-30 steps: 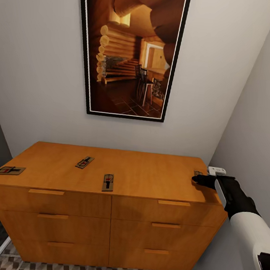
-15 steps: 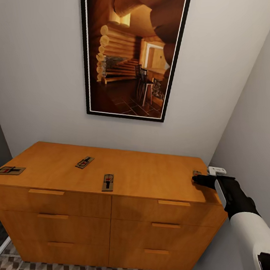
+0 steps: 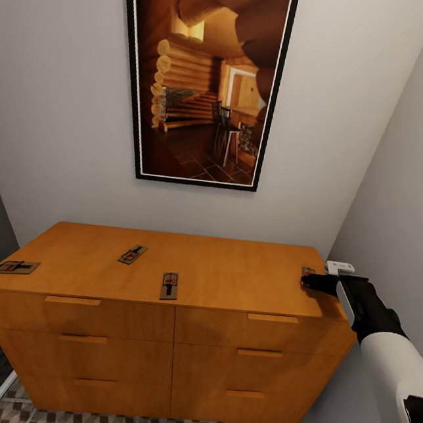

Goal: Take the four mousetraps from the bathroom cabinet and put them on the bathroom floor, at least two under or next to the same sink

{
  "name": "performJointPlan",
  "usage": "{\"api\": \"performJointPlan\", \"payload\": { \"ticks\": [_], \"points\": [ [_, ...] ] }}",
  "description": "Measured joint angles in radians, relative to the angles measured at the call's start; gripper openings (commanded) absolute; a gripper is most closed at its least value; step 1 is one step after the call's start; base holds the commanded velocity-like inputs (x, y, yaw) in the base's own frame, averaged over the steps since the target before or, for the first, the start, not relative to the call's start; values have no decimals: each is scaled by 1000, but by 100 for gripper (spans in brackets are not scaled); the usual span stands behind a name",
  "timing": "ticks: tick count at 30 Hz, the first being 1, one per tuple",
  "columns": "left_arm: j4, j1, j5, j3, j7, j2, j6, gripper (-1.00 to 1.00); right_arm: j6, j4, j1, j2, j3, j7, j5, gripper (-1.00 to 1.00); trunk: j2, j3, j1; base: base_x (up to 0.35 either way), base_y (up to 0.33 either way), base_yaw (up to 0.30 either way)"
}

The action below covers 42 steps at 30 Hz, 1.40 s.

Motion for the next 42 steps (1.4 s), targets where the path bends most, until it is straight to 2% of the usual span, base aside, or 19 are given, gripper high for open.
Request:
{"api": "performJointPlan", "payload": {
  "ticks": [6, 7, 9, 13, 28, 35, 42],
  "points": [
    [0, 0, 0, 0, 0, 0, 0, 100, 0, 0, 0, 0, 0, -2, -4, -100, 0, 0, 0, 0, 0, 0],
    [2, 0, 0, 0, 0, -7, 0, 100, 91, -95, 0, 0, -1, -10, -3, -100, 0, 0, 0, 0, 0, 0],
    [2, 0, 0, 0, 0, -7, 0, 100, 134, -147, 1, 0, -1, -10, -1, -100, 0, 0, 0, 0, 0, 0],
    [1, 0, 0, 0, 0, -8, 0, 100, 175, -193, 1, 0, -1, -9, 0, -100, 0, 0, 0, 0, 0, 0],
    [1, 0, 0, 0, 0, -8, 0, 100, 204, -218, 1, 0, -2, -11, 0, -100, 0, 0, 0, 0, 0, 0],
    [1, 0, 0, 0, -1, -8, -1, 100, 298, -239, 1, 0, -3, -14, 3, -100, 0, 0, 0, 0, 0, 0],
    [1, 0, 0, 0, -2, -8, -2, 100, 368, -313, 0, 1, -3, -17, 6, -100, 0, 0, 0, -1, 0, 0]
  ]
}}
